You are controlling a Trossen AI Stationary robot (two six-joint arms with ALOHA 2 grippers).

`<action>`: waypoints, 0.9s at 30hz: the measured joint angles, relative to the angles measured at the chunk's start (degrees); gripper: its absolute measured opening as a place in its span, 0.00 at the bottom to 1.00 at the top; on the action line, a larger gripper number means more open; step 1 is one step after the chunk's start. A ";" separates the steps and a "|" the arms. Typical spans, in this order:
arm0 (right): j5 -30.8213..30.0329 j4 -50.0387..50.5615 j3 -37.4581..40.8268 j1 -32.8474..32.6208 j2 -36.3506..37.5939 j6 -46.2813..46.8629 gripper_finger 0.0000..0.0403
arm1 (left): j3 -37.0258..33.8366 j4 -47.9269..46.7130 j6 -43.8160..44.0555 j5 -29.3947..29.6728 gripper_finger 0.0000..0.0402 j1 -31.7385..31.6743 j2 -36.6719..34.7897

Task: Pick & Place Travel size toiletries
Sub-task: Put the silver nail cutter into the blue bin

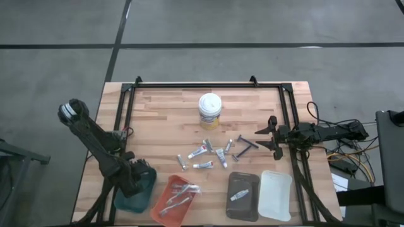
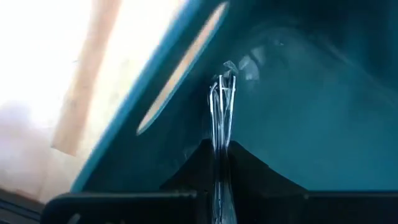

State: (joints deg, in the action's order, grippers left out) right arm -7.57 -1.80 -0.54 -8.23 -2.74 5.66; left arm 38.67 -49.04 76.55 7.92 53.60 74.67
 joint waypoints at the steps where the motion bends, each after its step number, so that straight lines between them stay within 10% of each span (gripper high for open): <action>1: 0.01 0.00 0.00 0.01 0.00 -0.10 0.49 | -0.65 0.02 0.60 0.53 0.08 -0.15 -0.07; 10: 0.00 0.00 -0.01 0.01 -0.02 0.13 0.49 | -5.11 0.22 3.90 9.73 0.08 -4.57 -0.04; 27: 0.02 0.00 0.00 0.00 -0.02 0.08 0.49 | -10.78 -1.97 -16.09 25.00 0.08 -22.83 0.03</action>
State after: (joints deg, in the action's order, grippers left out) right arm -7.55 -1.80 -0.54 -8.23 -2.76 5.74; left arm 27.88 -51.00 60.46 32.92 30.77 74.70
